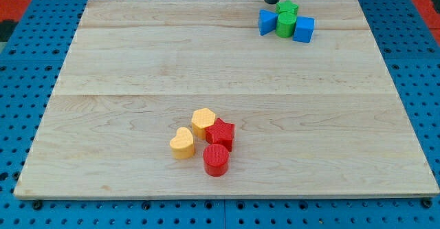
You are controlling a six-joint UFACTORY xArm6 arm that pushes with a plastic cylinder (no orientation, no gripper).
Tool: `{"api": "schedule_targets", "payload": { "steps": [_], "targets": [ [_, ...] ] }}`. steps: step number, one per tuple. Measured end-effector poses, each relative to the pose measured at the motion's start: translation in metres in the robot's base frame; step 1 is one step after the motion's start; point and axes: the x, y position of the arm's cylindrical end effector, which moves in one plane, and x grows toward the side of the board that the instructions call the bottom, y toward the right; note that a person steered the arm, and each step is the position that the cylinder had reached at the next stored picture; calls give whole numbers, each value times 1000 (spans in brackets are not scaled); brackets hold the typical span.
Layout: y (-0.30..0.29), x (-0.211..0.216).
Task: Slightly push cube towards bottom
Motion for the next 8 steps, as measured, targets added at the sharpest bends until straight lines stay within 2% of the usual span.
{"api": "schedule_targets", "payload": {
  "steps": [2,4,5,6,8],
  "targets": [
    [-1,0],
    [81,14],
    [69,20],
    [78,48],
    [133,202]
  ]
}}
